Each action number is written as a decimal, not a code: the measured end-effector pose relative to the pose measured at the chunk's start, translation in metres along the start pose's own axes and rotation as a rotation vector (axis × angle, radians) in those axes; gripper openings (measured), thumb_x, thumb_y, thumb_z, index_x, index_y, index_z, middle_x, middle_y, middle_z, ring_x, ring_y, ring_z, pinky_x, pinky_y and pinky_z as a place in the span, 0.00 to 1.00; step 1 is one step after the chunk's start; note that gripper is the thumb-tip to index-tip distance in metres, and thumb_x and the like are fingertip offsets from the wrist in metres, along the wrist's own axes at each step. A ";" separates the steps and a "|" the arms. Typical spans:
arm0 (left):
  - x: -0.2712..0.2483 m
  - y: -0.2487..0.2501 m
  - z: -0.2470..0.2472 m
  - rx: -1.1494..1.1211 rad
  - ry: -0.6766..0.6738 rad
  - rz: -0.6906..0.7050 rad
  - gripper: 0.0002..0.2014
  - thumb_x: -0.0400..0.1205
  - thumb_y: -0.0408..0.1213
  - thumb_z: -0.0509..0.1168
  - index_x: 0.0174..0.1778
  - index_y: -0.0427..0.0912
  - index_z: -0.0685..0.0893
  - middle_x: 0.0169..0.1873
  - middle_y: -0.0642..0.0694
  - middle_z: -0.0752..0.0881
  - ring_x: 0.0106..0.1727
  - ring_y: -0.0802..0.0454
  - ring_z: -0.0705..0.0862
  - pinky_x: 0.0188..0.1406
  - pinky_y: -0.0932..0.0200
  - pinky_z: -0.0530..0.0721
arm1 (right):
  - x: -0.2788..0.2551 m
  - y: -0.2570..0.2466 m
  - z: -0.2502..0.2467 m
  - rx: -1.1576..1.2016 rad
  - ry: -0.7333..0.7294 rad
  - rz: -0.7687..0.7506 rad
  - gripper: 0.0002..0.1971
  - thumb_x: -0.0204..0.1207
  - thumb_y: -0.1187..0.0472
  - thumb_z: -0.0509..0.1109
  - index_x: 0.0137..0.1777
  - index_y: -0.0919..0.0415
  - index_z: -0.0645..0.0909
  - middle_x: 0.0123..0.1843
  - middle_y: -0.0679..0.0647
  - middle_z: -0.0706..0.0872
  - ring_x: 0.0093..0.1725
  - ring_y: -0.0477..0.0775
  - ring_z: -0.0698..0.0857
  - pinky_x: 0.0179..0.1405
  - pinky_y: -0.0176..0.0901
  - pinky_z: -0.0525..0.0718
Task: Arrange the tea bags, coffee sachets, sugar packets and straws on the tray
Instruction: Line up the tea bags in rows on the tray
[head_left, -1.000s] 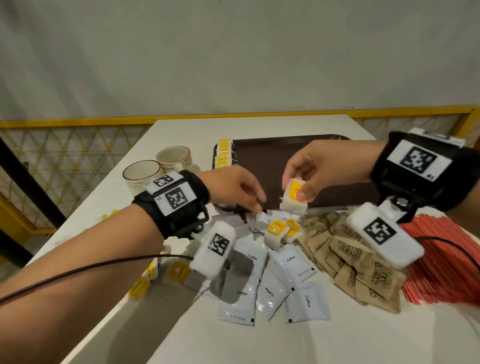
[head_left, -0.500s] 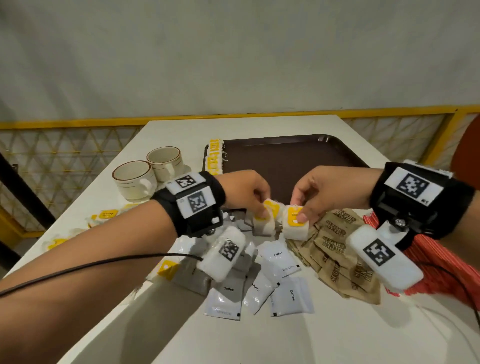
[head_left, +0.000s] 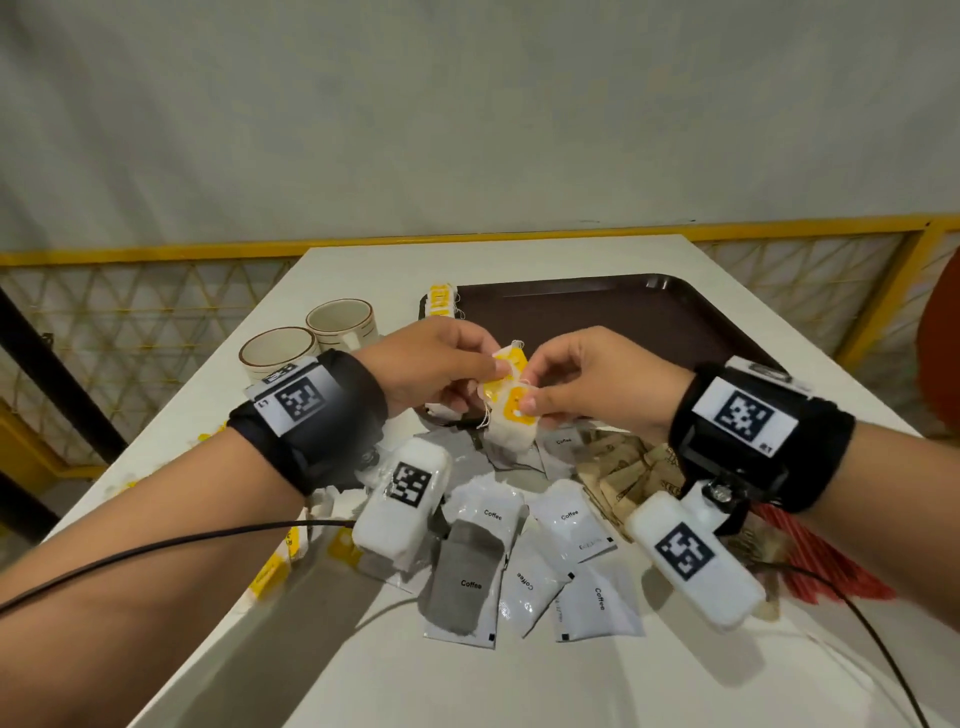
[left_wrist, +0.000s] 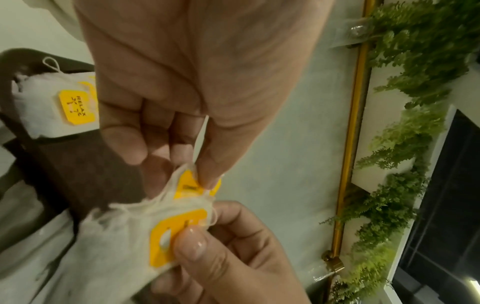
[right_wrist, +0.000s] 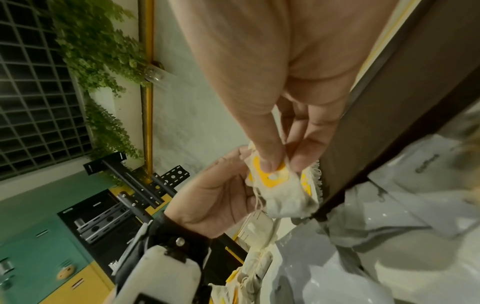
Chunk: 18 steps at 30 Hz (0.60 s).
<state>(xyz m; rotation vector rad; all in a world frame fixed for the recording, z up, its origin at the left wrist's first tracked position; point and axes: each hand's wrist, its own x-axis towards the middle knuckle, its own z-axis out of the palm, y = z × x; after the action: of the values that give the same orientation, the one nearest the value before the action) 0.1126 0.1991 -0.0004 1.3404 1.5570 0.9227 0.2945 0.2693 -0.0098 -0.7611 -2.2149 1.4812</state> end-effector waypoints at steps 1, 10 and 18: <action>0.002 0.001 -0.002 -0.007 0.005 0.001 0.06 0.82 0.30 0.65 0.40 0.39 0.84 0.32 0.39 0.81 0.27 0.54 0.79 0.27 0.65 0.80 | 0.005 -0.001 0.001 -0.006 0.013 -0.018 0.04 0.71 0.70 0.76 0.44 0.69 0.84 0.37 0.59 0.86 0.35 0.49 0.86 0.40 0.38 0.89; 0.059 0.022 -0.074 0.086 0.182 0.003 0.06 0.81 0.30 0.66 0.39 0.41 0.82 0.29 0.47 0.88 0.32 0.58 0.87 0.32 0.65 0.84 | 0.081 -0.011 -0.032 -0.071 0.154 -0.067 0.12 0.72 0.73 0.74 0.53 0.63 0.80 0.34 0.54 0.81 0.32 0.49 0.82 0.33 0.37 0.86; 0.163 0.021 -0.111 0.511 0.103 -0.105 0.02 0.80 0.31 0.69 0.46 0.40 0.84 0.35 0.45 0.89 0.35 0.55 0.88 0.43 0.58 0.87 | 0.188 -0.006 -0.066 -0.423 0.174 0.012 0.05 0.74 0.66 0.74 0.49 0.63 0.83 0.42 0.55 0.83 0.29 0.44 0.79 0.27 0.32 0.82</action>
<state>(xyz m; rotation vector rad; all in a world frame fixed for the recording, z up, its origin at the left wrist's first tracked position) 0.0080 0.3631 0.0359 1.5538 2.0119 0.5514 0.1833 0.4319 0.0220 -0.9893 -2.4143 0.9143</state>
